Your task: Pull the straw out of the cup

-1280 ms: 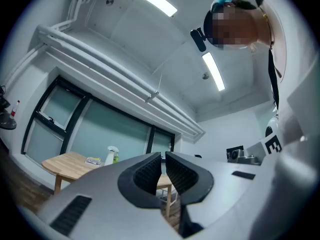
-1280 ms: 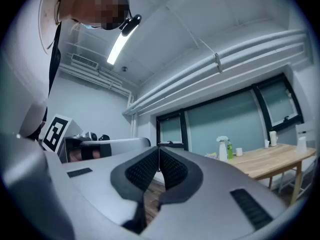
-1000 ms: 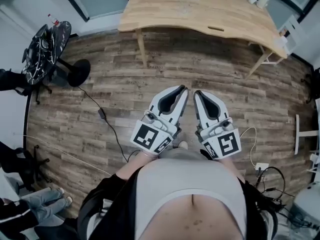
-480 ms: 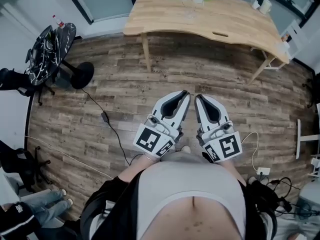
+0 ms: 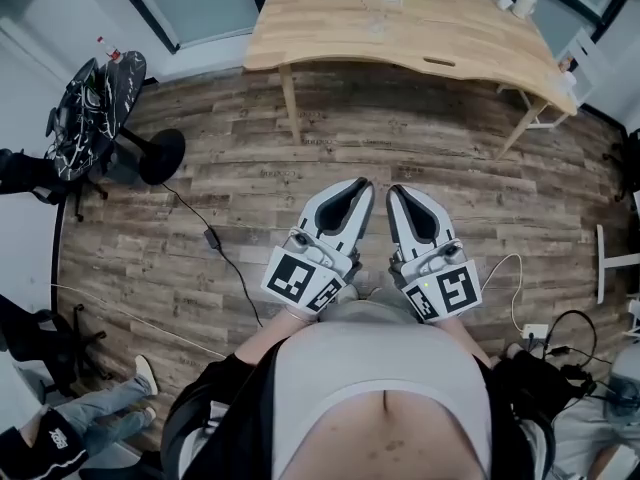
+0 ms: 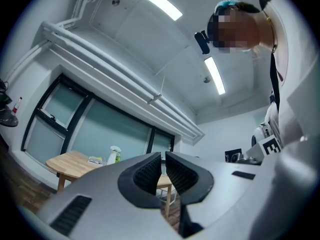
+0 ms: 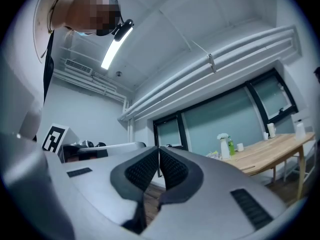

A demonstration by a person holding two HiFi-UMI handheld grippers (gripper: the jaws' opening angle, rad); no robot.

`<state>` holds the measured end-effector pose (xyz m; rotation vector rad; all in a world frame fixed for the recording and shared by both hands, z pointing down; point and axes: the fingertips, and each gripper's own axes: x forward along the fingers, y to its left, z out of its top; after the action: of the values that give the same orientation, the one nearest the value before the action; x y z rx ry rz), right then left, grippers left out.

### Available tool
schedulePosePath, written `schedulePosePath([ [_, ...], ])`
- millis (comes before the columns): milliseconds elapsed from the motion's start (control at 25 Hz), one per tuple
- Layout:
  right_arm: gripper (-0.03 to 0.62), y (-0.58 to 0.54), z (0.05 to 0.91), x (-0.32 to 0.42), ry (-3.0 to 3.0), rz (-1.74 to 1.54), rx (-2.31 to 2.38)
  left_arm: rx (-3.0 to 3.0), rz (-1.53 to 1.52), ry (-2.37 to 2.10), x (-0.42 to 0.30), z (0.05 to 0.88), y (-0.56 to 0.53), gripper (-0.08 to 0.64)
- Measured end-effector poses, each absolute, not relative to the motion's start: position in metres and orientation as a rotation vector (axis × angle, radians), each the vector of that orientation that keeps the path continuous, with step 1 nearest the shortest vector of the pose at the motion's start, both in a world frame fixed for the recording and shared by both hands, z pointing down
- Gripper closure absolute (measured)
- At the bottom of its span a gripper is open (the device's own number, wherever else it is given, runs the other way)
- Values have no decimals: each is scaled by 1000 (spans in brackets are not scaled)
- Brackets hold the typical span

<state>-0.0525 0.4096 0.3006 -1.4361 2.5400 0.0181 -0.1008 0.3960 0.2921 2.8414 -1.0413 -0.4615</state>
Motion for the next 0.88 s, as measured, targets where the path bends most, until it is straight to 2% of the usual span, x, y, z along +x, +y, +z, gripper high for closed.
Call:
schedulePosePath([
  [480,561,416,304,-58,2516,39,-1514,2845,-458,-975,-106,297,397,528],
  [880,561,379,308,-49,2520,34,-1495,2860,-438,-1006,-98,298,363,528],
])
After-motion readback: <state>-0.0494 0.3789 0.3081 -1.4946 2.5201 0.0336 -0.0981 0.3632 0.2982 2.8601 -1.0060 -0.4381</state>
